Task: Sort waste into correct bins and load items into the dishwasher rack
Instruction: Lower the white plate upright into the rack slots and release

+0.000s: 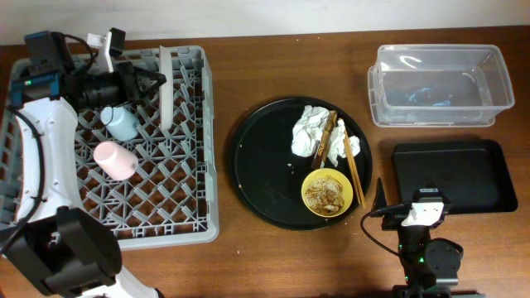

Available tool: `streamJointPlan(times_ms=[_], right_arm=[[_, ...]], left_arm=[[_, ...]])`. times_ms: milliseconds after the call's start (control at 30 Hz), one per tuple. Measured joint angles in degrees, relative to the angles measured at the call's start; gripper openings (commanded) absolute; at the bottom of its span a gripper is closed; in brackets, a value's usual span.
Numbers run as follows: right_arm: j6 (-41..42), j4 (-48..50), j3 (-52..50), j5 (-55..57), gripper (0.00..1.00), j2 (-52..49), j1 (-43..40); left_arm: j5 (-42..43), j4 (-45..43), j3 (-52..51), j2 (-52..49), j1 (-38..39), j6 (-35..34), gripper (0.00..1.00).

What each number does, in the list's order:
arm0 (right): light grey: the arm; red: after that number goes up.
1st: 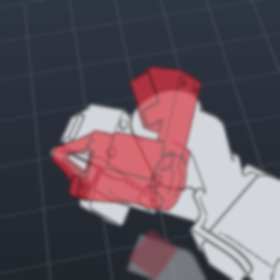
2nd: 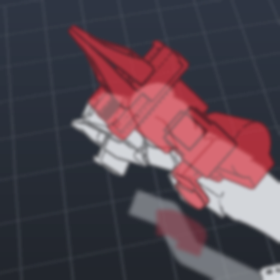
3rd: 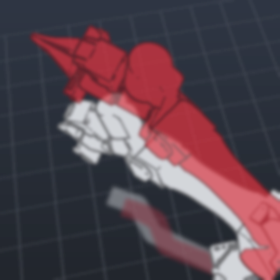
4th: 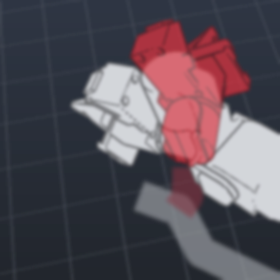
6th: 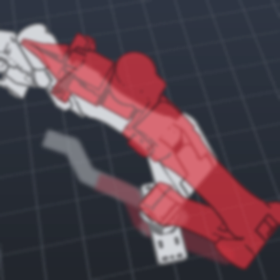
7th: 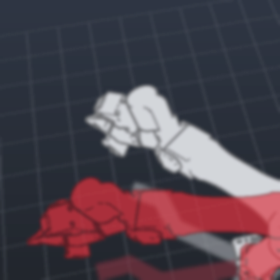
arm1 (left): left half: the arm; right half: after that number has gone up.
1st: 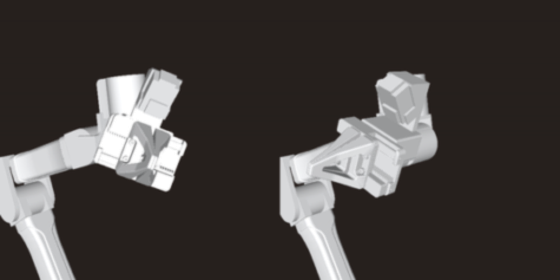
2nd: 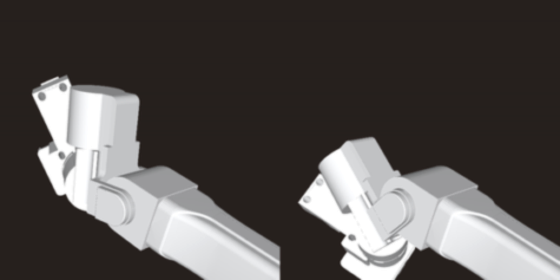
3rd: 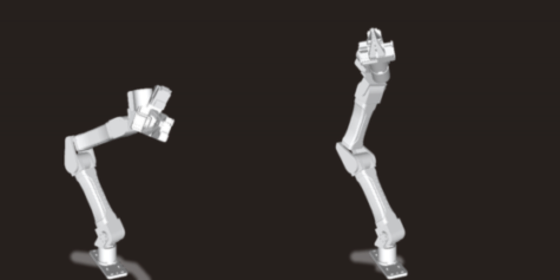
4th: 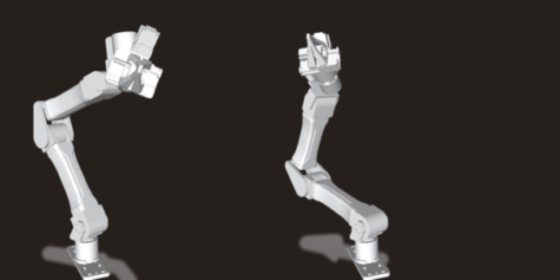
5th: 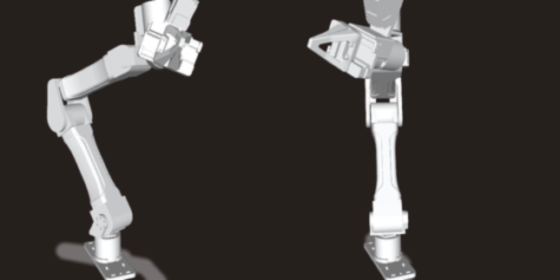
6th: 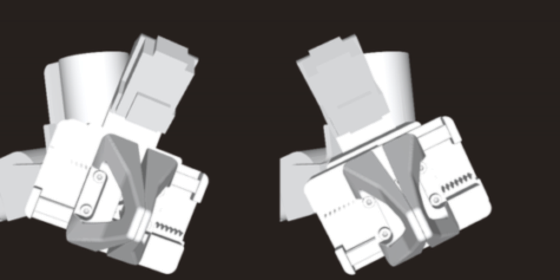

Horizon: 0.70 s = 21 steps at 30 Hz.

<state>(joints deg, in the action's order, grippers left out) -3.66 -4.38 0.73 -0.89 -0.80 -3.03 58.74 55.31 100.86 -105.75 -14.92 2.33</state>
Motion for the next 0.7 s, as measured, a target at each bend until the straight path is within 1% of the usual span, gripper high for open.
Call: streamJointPlan(times_ms=[167,567,700], right_arm=[[0.0,0.0,0.0,0.0,0.99,0.0,0.0],[0.0,0.0,0.0,0.0,0.99,0.0,0.0],[0.0,0.0,0.0,0.0,0.99,0.0,0.0]], left_arm=[[0.1,0.0,-1.8,-0.3,0.3,0.0,0.01],[0.5,-0.2,-2.2,-2.3,1.0,-0.1,0.01],[3.4,-1.0,-2.2,-2.3,1.0,-1.1,0.0]])
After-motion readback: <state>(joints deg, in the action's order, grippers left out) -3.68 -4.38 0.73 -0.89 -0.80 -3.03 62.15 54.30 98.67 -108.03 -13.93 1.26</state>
